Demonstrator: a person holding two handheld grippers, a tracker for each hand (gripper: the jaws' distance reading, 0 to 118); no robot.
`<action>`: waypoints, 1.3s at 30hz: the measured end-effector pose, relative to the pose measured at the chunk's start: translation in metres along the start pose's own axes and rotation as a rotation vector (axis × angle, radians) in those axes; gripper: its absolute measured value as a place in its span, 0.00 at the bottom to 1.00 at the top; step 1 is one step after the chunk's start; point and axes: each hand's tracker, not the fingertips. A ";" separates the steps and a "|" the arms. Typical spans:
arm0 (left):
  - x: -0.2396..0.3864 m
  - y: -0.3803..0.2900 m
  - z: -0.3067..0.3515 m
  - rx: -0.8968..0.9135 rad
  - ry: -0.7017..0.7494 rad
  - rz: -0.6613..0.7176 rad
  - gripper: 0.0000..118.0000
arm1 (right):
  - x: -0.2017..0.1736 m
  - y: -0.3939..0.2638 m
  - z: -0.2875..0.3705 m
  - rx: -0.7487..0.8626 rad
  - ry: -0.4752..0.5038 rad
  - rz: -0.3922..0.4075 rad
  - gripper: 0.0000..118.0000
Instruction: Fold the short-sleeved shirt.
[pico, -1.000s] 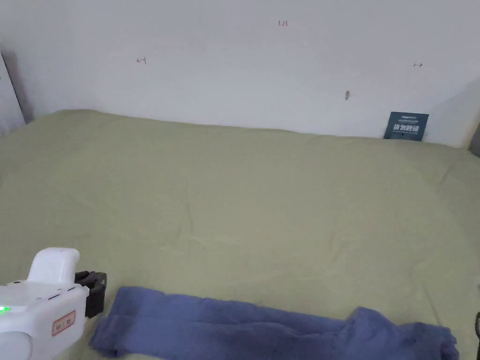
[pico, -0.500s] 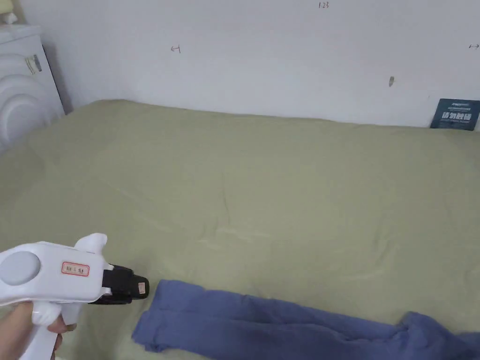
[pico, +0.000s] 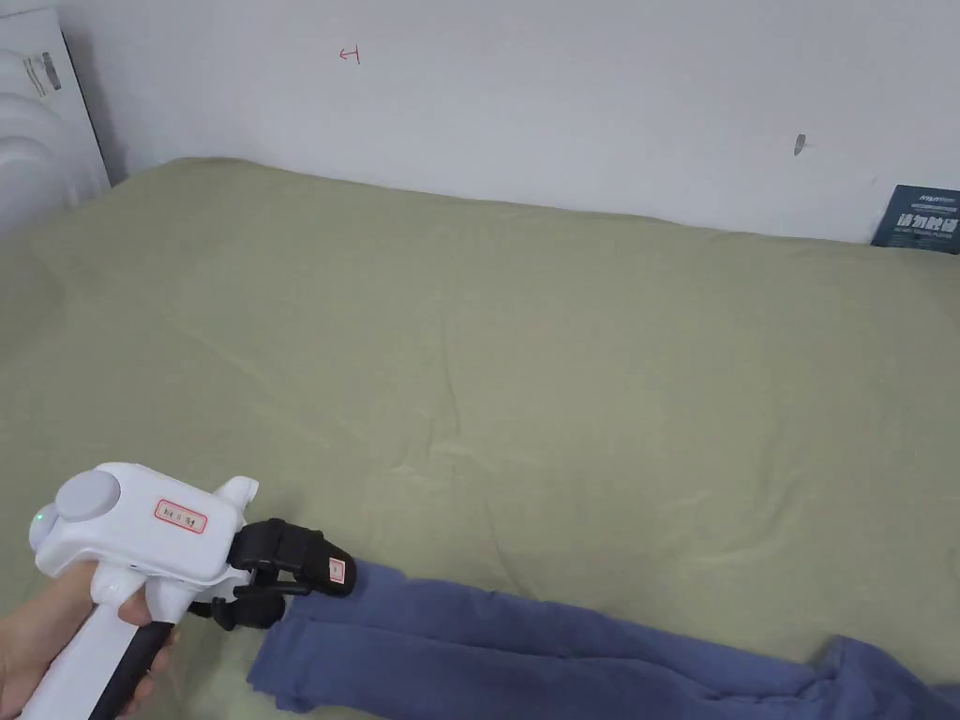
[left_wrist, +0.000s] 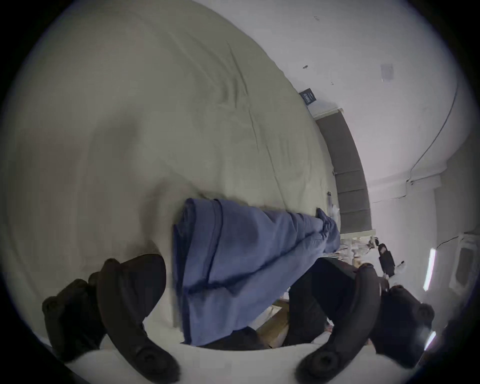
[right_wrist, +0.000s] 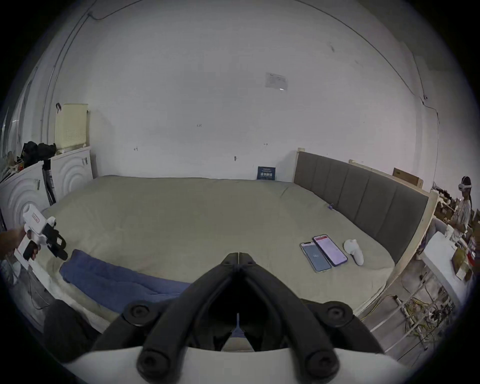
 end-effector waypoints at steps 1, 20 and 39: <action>-0.002 -0.001 -0.006 -0.008 -0.007 -0.007 0.98 | -0.001 -0.001 -0.001 -0.008 0.004 0.003 0.00; 0.011 -0.025 -0.015 0.046 0.033 0.017 0.08 | -0.005 -0.010 0.006 -0.029 0.064 -0.020 0.00; 0.061 -0.076 0.112 0.281 0.307 -0.029 0.08 | -0.001 0.001 0.007 0.027 0.141 -0.038 0.00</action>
